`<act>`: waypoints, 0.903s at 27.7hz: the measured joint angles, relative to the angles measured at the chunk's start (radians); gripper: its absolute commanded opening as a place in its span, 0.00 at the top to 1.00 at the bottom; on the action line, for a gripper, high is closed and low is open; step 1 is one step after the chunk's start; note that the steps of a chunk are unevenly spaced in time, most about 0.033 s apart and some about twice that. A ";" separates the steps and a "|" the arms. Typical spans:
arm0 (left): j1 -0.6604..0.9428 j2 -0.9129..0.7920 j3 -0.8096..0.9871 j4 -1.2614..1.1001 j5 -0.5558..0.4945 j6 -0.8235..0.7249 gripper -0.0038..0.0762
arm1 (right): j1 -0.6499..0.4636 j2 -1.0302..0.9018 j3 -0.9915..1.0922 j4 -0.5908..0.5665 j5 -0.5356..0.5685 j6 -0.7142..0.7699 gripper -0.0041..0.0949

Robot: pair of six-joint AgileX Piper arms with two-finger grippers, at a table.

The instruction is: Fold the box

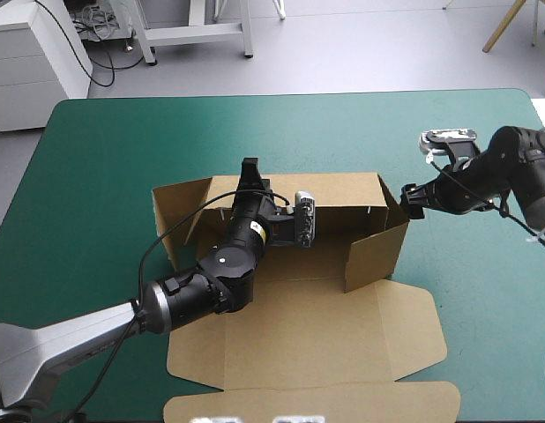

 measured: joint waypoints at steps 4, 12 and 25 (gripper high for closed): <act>0.000 0.000 0.000 -0.001 0.003 0.000 0.96 | 0.000 -0.085 0.126 0.074 -0.136 -0.105 0.04; 0.000 0.000 0.000 -0.004 0.003 0.000 0.96 | 0.000 -0.246 0.351 0.209 -0.389 -0.341 0.04; 0.000 0.000 0.000 -0.008 0.003 0.000 0.96 | 0.000 -0.315 0.451 0.240 -0.340 -0.436 0.04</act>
